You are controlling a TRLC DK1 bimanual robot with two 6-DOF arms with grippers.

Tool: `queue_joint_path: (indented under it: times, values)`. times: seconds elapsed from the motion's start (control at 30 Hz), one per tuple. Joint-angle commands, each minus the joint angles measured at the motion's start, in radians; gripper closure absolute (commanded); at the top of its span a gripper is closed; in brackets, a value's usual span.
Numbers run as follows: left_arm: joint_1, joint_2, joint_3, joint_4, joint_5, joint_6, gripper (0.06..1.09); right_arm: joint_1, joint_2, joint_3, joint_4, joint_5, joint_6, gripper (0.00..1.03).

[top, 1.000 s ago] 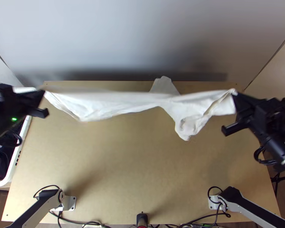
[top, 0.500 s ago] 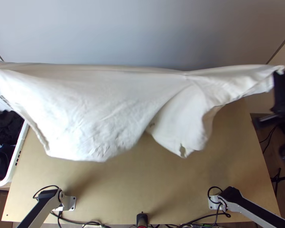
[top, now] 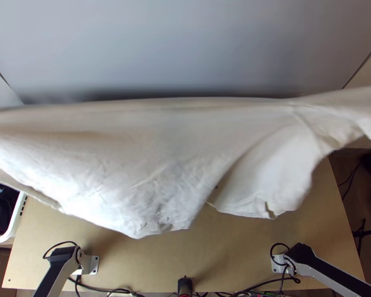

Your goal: Fold the t-shirt

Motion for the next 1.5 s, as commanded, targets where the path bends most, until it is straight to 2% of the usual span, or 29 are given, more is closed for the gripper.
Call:
queue_joint_path:
  times: [0.0,0.17,0.27,0.53,0.67,0.87,1.07,1.37,1.47]
  values:
    - [0.002,-0.029,0.012,-0.028,-0.013,0.038,1.05,-0.024,0.0,0.162,-0.142,0.0,0.028,1.0]
    - [-0.009,-0.072,-0.054,-0.058,0.001,0.113,1.05,-0.047,-0.075,0.133,-0.253,-0.001,0.051,1.0]
    - [-0.01,-0.084,-0.057,-0.072,0.041,0.121,1.05,-0.079,-0.109,0.128,-0.312,-0.02,0.073,1.0]
    - [0.059,-0.137,-0.05,-0.115,0.253,0.118,1.05,-0.286,-0.143,0.128,-0.395,-0.248,0.166,1.0]
    - [0.094,-0.117,-0.047,-0.097,0.263,0.085,1.05,-0.381,-0.138,0.073,-0.38,-0.362,0.249,1.0]
    - [0.152,-0.107,-0.174,0.003,0.266,0.004,1.05,-0.407,-0.135,-0.155,-0.205,-0.406,0.359,1.0]
    - [0.18,-0.095,-0.384,0.207,0.26,-0.083,1.05,-0.4,-0.084,-0.359,0.002,-0.406,0.381,1.0]
    - [0.171,-0.028,-0.62,0.377,0.161,-0.131,1.05,-0.383,0.031,-0.597,0.27,-0.4,0.362,1.0]
    - [0.072,0.009,-0.689,0.436,0.049,-0.125,1.05,-0.369,0.091,-0.642,0.349,-0.377,0.364,1.0]
